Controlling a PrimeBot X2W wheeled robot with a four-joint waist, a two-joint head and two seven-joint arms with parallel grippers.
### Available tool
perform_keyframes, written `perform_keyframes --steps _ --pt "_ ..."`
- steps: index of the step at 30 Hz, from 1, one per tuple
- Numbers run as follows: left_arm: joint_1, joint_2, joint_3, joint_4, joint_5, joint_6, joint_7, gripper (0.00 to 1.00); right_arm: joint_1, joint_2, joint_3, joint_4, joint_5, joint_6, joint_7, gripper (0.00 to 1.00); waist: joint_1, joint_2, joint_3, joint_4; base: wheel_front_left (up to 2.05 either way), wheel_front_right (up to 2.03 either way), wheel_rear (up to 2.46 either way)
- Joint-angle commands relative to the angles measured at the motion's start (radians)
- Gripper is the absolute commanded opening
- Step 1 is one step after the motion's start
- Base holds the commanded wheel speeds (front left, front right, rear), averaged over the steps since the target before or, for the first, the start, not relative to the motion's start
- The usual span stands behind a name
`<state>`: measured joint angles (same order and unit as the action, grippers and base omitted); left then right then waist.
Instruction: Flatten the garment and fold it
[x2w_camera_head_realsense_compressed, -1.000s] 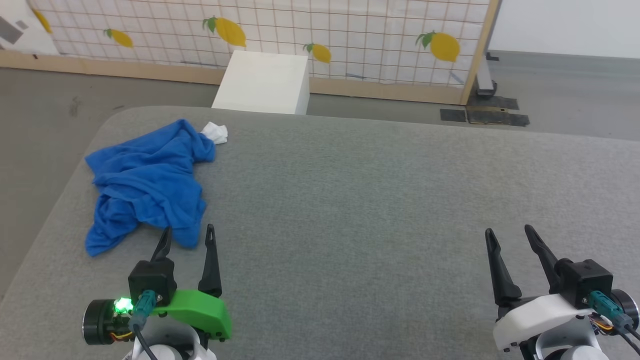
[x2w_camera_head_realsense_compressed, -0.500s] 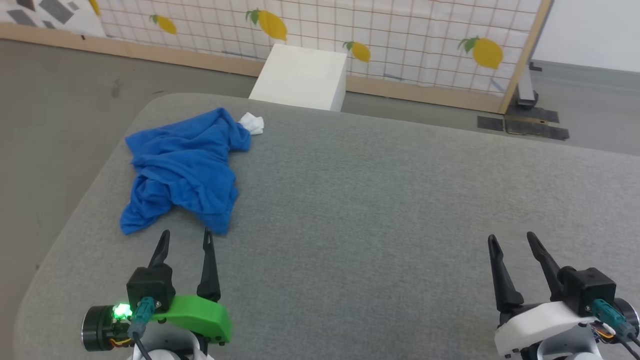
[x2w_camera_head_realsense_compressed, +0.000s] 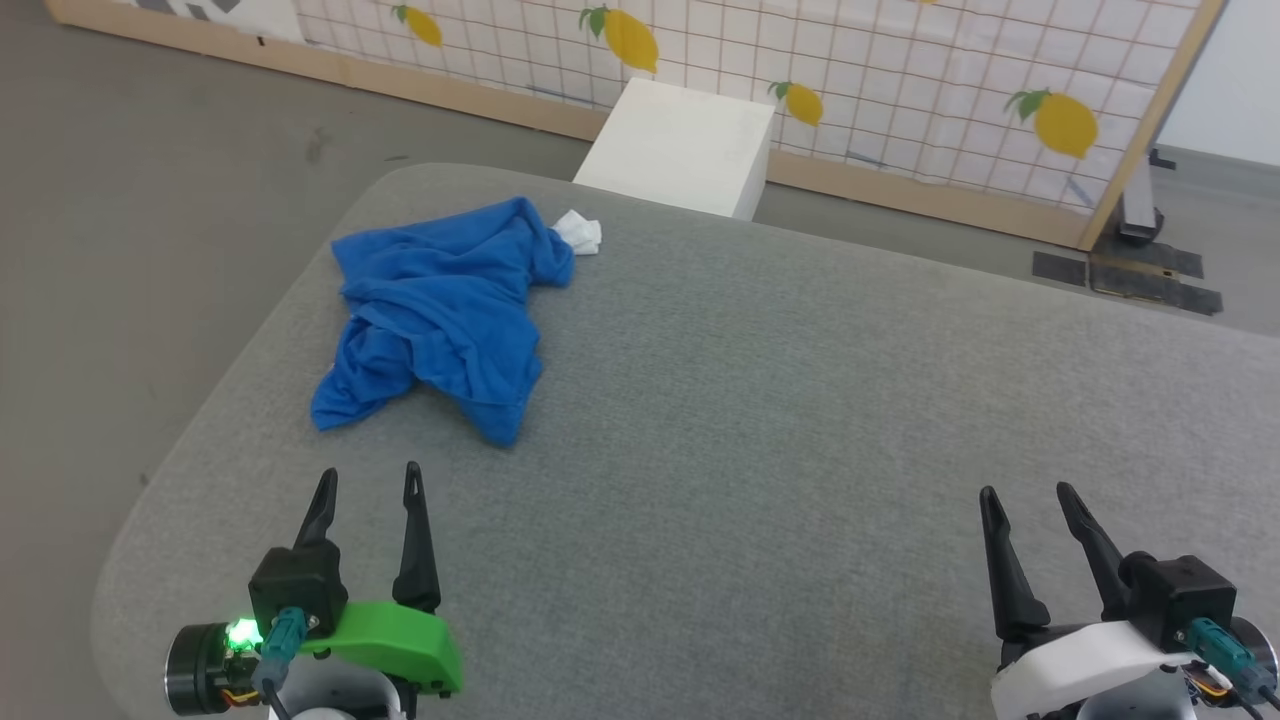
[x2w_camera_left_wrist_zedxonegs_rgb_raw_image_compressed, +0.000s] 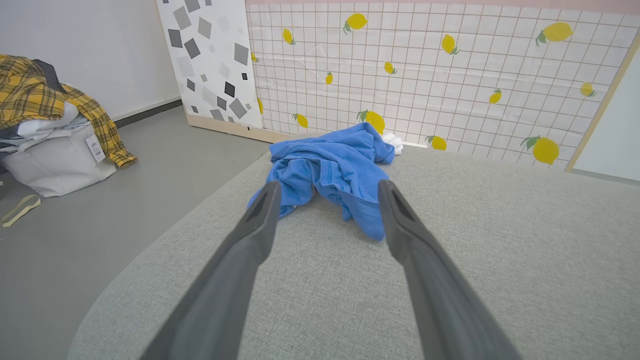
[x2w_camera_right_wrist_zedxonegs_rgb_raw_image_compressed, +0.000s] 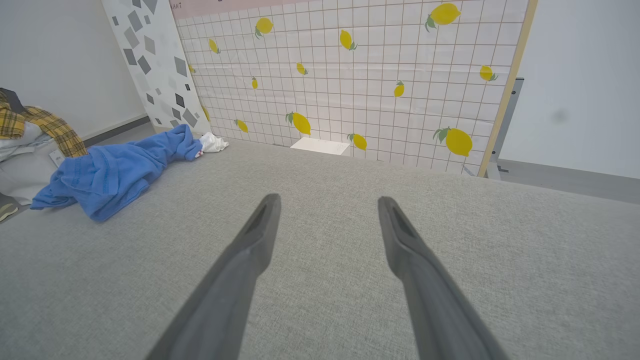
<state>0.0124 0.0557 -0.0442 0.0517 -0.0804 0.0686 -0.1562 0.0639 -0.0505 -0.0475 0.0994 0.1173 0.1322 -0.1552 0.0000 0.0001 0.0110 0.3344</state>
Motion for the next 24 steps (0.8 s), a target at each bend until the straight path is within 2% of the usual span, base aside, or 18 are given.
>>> perform_keyframes --steps 1,24 --pt "0.017 -0.002 -0.002 0.003 -0.002 0.009 -0.01 1.0 0.012 0.0 -0.004 0.005 0.011 -0.001 -0.011 1.0 0.0 -0.0001 0.002 0.016 0.0 0.0 0.0" --pt "0.027 -0.004 -0.013 0.022 -0.045 0.029 -0.058 1.0 0.036 0.0 -0.016 0.028 0.033 -0.001 -0.048 1.0 0.0 -0.0001 0.018 0.121 0.0 0.0 0.0"
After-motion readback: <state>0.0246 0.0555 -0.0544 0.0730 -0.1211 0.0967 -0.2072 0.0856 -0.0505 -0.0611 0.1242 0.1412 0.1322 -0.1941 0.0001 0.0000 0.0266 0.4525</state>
